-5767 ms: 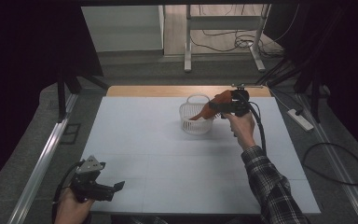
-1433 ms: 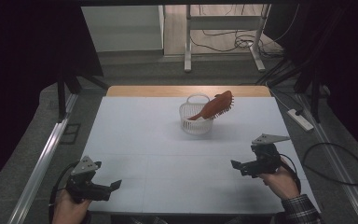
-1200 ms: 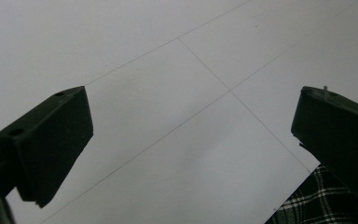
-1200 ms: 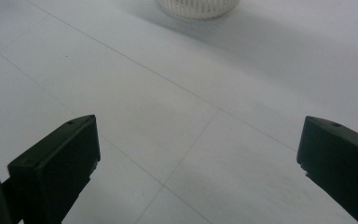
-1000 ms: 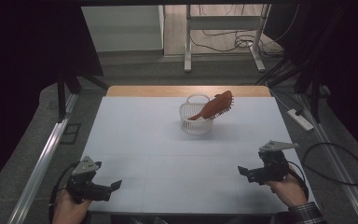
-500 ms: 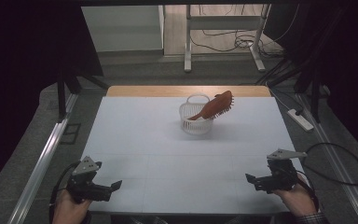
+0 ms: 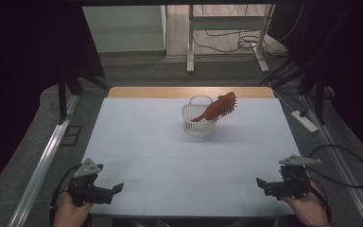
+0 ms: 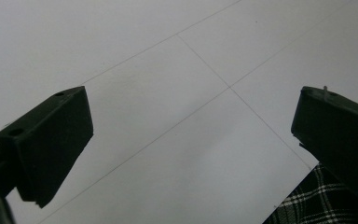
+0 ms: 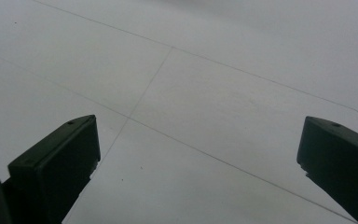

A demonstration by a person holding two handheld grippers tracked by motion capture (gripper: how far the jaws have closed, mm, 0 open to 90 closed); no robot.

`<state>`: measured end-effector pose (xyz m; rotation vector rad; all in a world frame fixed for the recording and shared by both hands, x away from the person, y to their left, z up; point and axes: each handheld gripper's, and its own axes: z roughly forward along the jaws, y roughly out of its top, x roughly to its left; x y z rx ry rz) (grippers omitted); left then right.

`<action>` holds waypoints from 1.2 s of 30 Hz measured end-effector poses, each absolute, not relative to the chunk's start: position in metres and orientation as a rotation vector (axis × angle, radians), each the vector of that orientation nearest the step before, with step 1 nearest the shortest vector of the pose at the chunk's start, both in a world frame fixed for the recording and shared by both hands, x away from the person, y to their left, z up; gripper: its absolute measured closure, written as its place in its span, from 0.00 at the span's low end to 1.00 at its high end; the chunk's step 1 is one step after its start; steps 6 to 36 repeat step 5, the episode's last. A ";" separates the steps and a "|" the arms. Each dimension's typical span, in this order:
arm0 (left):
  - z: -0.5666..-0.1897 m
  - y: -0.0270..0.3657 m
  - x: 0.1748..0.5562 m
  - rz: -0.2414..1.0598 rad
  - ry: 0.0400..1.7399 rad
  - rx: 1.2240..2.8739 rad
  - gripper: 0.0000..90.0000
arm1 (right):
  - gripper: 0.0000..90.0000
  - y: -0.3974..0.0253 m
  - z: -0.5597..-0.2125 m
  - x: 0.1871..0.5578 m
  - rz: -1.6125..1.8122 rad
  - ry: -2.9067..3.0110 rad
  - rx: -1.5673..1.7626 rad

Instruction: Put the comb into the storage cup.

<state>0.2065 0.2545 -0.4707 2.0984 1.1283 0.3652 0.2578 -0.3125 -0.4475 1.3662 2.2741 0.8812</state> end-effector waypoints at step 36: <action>-0.471 0.254 0.207 0.361 1.126 2.099 0.00 | 0.00 -0.313 -0.448 0.259 0.874 2.283 1.381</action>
